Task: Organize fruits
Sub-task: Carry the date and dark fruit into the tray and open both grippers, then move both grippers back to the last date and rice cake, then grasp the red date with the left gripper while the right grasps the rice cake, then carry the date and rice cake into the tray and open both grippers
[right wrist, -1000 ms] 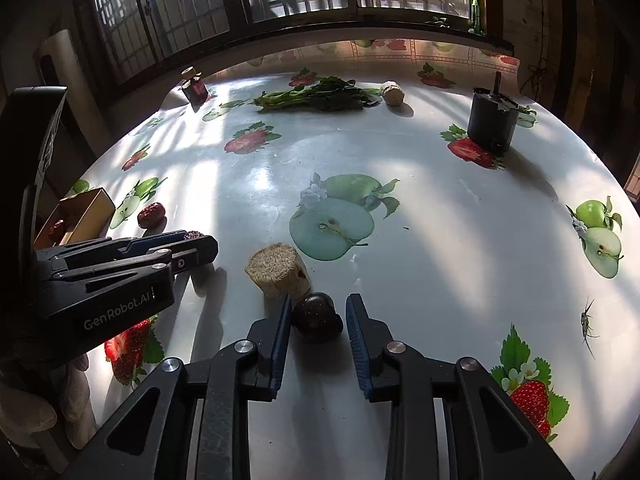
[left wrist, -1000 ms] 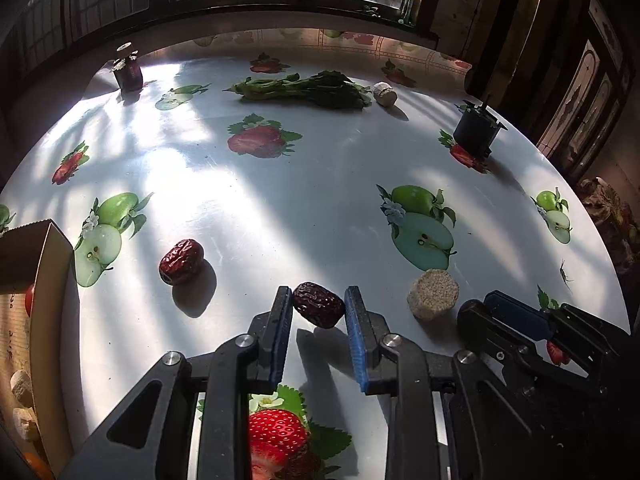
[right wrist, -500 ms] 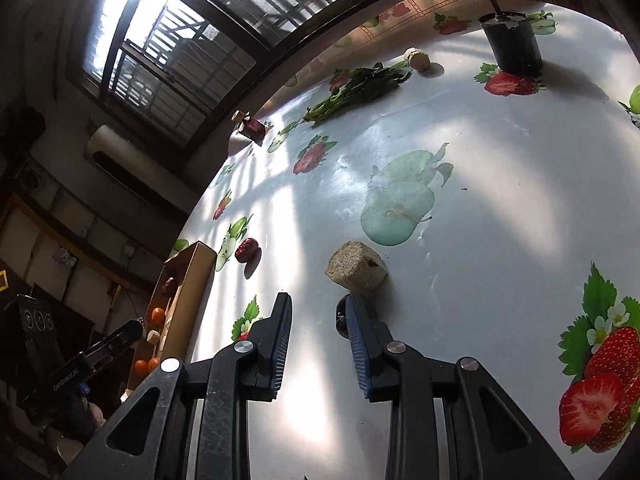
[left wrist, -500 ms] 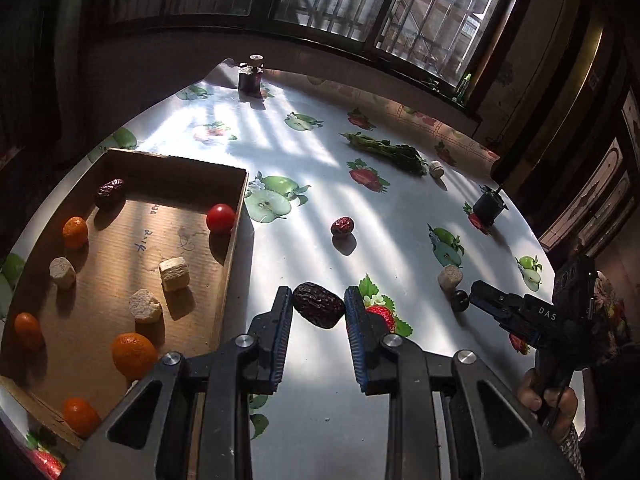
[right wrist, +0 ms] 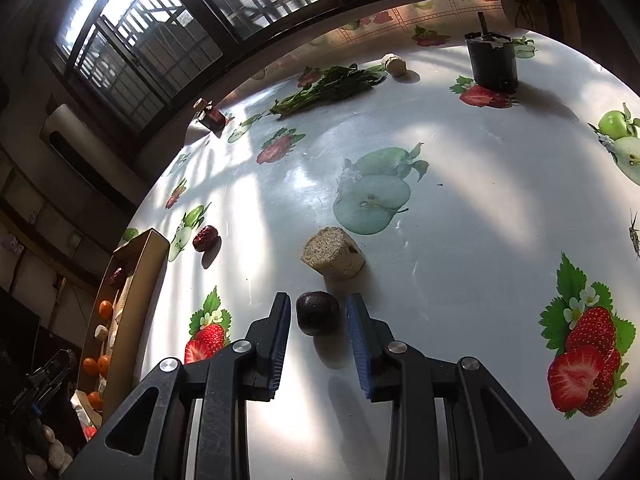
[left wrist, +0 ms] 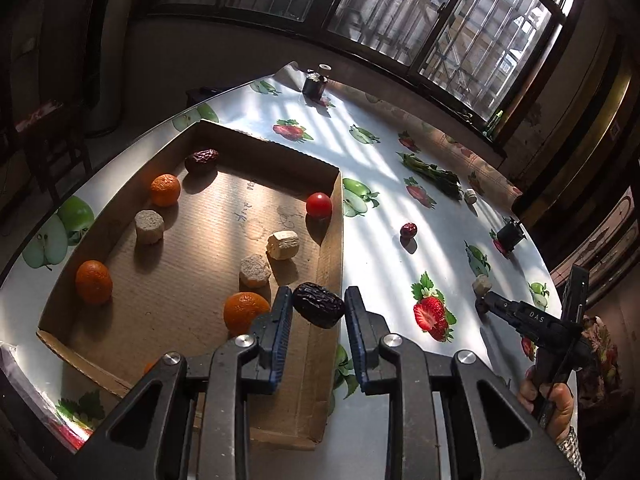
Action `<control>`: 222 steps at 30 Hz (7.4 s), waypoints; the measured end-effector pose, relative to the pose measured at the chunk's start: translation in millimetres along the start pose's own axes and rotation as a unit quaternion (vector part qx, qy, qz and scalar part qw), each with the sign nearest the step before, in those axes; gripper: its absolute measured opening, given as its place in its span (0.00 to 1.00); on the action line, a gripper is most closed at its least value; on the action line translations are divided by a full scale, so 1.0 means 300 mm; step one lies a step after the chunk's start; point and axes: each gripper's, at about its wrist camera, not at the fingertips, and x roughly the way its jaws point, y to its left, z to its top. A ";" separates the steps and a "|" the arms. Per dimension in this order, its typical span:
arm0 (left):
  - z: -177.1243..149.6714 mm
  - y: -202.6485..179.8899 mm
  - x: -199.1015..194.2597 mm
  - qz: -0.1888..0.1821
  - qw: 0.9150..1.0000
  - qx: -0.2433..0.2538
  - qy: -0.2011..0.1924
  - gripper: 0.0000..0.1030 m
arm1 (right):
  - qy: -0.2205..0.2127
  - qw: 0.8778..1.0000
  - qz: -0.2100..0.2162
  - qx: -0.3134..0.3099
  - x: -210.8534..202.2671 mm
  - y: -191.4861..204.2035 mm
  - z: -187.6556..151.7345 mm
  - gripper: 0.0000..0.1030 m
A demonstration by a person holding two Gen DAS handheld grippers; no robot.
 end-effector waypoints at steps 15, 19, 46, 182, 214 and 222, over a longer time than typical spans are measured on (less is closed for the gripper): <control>0.072 0.139 -0.036 0.020 1.000 -0.007 -0.005 0.25 | -0.011 0.991 -0.082 -0.102 -0.026 0.170 -0.028 0.19; 0.079 0.179 -0.035 0.030 1.000 -0.008 -0.005 0.25 | -0.005 0.997 -0.005 -0.079 -0.042 0.228 -0.019 0.19; 0.142 0.355 0.209 0.089 0.993 -0.018 0.076 0.25 | 0.140 0.970 0.094 -0.178 0.512 0.967 -0.068 0.20; 0.080 -0.492 0.287 0.029 0.976 0.214 0.029 0.25 | -0.045 0.979 -0.147 -0.133 0.065 0.099 0.018 0.37; 0.052 0.240 -0.177 0.126 0.990 -0.005 -0.056 0.25 | -0.020 0.982 0.044 -0.183 -0.147 0.666 -0.271 0.38; 0.043 0.275 -0.064 0.134 0.991 0.002 -0.022 0.25 | 0.022 0.973 0.060 -0.221 0.008 0.826 -0.309 0.38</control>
